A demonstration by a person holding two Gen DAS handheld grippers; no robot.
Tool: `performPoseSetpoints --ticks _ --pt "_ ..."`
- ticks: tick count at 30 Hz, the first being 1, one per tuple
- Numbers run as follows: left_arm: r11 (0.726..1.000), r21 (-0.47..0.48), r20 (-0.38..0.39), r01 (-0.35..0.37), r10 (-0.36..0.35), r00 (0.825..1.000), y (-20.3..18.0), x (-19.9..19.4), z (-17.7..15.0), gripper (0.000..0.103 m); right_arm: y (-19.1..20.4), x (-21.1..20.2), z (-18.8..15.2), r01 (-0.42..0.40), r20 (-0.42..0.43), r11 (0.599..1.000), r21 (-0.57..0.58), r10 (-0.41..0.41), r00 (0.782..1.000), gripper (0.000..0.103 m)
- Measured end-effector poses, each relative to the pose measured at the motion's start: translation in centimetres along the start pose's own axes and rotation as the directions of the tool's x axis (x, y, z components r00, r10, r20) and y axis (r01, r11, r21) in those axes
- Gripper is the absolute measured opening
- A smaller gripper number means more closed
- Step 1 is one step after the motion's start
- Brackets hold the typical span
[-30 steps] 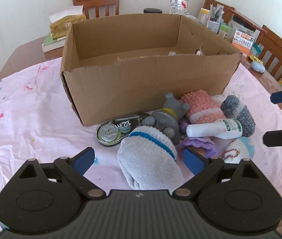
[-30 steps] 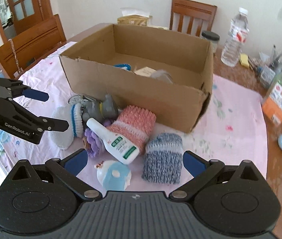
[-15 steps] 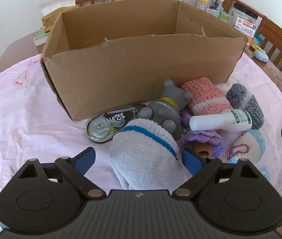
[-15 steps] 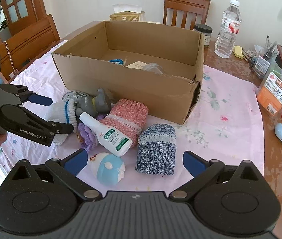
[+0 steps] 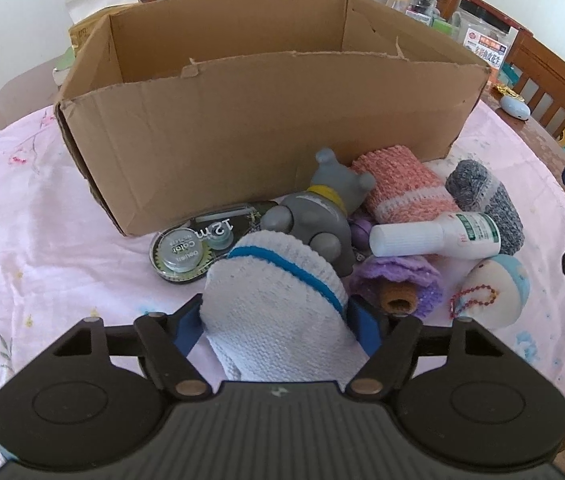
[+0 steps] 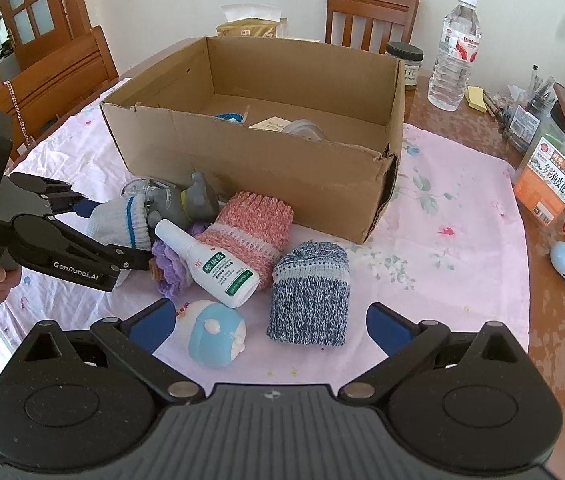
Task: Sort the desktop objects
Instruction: 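Close the left tool on the white blue-striped glove while the right tool approaches the round toy, then grasp the blue-and-white round toy with the right tool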
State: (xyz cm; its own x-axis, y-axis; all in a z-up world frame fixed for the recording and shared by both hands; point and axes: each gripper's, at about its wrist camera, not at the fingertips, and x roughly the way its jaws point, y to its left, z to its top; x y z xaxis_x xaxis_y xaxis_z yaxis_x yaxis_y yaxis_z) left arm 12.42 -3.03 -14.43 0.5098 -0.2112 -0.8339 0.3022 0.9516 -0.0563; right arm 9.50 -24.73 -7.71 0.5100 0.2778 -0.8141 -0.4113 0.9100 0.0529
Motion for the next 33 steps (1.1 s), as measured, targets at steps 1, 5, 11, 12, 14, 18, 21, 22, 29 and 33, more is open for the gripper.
performPoseSetpoints --ticks 1,5,11,12,14,18,21,22,29,33 --pt "1.0 -0.004 0.0 0.004 -0.004 1.0 0.0 0.0 0.0 0.072 0.0 0.0 0.0 -0.001 -0.001 1.0 0.001 0.001 1.0 0.103" --pt "1.0 -0.009 0.0 0.013 -0.013 1.0 0.1 -0.5 -0.1 0.067 -0.1 0.3 -0.1 -0.004 -0.011 1.0 0.006 0.005 1.0 0.103" --pt "1.0 -0.024 -0.004 0.018 -0.018 1.0 0.3 -1.2 -0.5 0.067 0.2 0.9 -0.2 -0.022 -0.026 1.0 0.004 0.022 0.999 0.103" --pt "1.0 -0.024 -0.004 0.018 -0.018 1.0 0.4 -1.4 -0.6 0.067 0.2 0.9 -0.3 -0.026 -0.03 1.0 0.002 0.026 0.999 0.103" --pt "1.0 -0.025 -0.004 0.015 -0.015 1.0 0.5 -1.8 -0.9 0.067 0.5 1.0 -0.3 -0.036 -0.033 0.999 -0.005 0.036 0.999 0.103" --pt "0.999 -0.042 -0.004 0.009 -0.009 1.0 1.0 -2.3 -1.2 0.067 1.0 1.2 -0.4 -0.065 -0.042 0.998 -0.019 0.064 0.997 0.103" --pt "0.999 -0.049 -0.001 0.004 -0.005 1.0 1.2 -2.6 -1.3 0.067 1.4 1.4 -0.4 -0.095 -0.054 0.995 -0.036 0.093 0.994 0.101" --pt "0.999 -0.05 -0.001 0.004 -0.004 1.0 1.3 -2.7 -1.3 0.067 1.7 1.5 -0.4 -0.101 -0.059 0.994 -0.048 0.098 0.993 0.099" --pt "0.999 -0.044 0.007 0.005 -0.004 1.0 1.3 -3.4 -1.3 0.067 3.0 3.0 -0.6 -0.124 -0.114 0.986 -0.112 0.111 0.987 0.077" --pt "0.999 -0.04 0.009 0.005 -0.005 1.0 1.3 -3.7 -1.2 0.067 3.5 3.9 -0.6 -0.118 -0.128 0.984 -0.134 0.101 0.987 0.071"
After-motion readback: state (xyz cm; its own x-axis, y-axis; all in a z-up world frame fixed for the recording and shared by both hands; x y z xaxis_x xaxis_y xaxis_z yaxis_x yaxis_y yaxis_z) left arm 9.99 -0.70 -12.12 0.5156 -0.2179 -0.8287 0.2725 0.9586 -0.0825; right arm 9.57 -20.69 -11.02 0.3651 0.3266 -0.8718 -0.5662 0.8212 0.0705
